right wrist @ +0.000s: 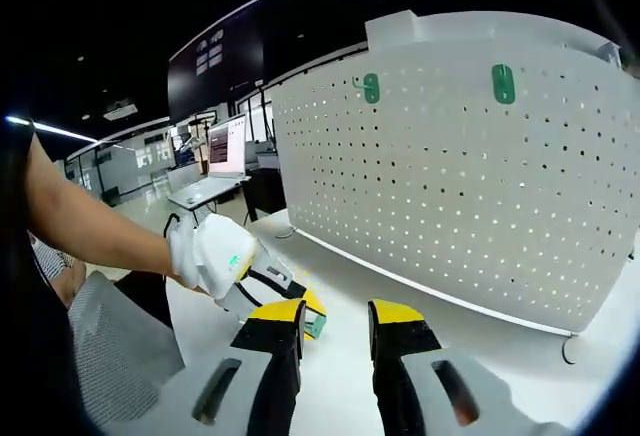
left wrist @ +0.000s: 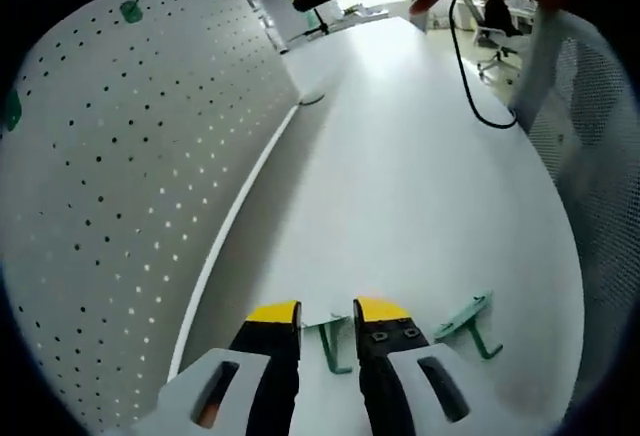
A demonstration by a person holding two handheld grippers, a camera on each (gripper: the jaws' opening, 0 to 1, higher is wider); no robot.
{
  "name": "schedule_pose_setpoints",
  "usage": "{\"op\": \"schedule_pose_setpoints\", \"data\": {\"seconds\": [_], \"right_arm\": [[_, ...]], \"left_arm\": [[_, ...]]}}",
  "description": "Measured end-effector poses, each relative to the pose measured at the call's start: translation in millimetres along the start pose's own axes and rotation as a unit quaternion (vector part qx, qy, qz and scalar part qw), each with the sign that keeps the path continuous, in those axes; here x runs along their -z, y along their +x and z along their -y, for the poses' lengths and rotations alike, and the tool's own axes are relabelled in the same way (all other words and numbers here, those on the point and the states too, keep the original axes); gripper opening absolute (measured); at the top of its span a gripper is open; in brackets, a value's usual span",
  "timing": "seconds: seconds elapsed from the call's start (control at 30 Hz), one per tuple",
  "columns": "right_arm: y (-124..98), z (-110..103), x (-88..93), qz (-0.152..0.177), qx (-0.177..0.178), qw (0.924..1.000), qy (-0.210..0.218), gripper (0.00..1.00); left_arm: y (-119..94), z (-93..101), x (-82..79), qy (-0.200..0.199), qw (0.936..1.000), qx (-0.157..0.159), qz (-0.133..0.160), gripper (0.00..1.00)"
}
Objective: Insert the hook assembly into the mounting plate slot until the hook locks in place.
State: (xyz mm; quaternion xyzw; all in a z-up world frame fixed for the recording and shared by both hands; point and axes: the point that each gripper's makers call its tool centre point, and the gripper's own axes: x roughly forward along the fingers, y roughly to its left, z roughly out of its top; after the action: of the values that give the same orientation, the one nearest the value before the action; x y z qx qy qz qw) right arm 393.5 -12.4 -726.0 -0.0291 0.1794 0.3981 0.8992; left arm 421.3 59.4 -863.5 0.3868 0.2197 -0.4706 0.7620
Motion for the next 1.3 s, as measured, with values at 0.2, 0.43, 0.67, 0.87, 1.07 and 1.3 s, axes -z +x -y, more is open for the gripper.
{"op": "schedule_pose_setpoints", "data": {"seconds": [0.2,0.43,0.67,0.87,1.07,1.3], "right_arm": [[0.7,-1.4,1.0,-0.001,-0.002,1.0000,0.000,0.24],[0.7,-0.3,0.9,-0.002,0.000,1.0000,0.000,0.24],[-0.1,1.3,0.7,0.000,0.003,1.0000,0.003,0.24],[-0.7,2.8,0.2,0.002,0.005,1.0000,0.006,0.24],[0.2,1.4,0.5,0.001,0.003,1.0000,0.005,0.24],[0.6,1.0,0.9,0.001,0.002,1.0000,0.005,0.24]], "left_arm": [[-3.6,-1.1,6.9,0.006,0.9999,0.010,-0.006,0.20],[-2.6,-1.4,7.5,0.030,0.9993,0.020,-0.008,0.19],[2.8,-1.0,8.7,0.044,0.9985,0.029,-0.016,0.16],[3.4,-0.8,10.0,0.035,0.9988,0.029,-0.018,0.09],[2.9,-2.8,12.5,0.020,0.9994,0.021,-0.020,0.03],[3.1,-3.2,13.6,0.008,0.9996,0.018,-0.023,0.02]]}}
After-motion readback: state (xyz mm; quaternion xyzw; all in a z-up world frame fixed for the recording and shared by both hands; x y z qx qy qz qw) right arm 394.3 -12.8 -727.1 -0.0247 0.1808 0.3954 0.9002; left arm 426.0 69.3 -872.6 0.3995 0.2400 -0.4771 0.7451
